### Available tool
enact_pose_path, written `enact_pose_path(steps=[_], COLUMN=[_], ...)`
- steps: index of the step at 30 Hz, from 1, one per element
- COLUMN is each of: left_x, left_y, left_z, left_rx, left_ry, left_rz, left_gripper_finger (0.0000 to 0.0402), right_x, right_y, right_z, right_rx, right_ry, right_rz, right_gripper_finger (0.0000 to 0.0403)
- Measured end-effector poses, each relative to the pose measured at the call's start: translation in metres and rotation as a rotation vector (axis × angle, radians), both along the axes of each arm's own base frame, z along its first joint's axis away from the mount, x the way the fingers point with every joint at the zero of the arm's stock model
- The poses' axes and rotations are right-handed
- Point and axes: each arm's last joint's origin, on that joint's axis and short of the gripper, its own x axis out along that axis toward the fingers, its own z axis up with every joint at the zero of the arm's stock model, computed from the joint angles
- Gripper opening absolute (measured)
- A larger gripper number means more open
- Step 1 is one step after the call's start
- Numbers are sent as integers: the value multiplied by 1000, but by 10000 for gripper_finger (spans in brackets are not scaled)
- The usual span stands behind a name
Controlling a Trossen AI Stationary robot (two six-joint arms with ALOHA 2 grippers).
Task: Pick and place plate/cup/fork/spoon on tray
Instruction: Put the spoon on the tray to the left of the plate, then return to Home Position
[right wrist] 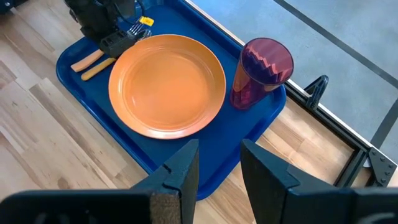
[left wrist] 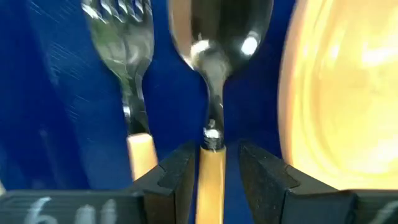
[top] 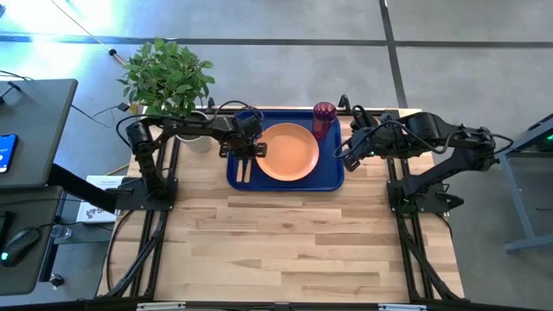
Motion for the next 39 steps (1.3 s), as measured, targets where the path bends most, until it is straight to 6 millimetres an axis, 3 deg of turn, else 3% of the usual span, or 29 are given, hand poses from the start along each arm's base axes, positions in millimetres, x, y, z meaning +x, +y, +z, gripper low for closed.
enact_pose_path(steps=[12,17,32,39], left_x=[-4,-7,-39,-61], left_y=[0,-2,-20,-53], left_z=[19,36,126,171], left_rx=[46,72,266,464], left_ry=[-47,-101,-367,-513], left_rz=[4,-13,-123,-451], left_gripper_finger=[115,115,115,115], right_x=[0,0,6,10], right_y=[0,0,1,1], right_z=[0,0,3,6], right_rx=[0,1,0,5], right_ry=[0,3,-57,-112], right_rz=[0,7,24,32], right_gripper_finger=[110,110,110,110])
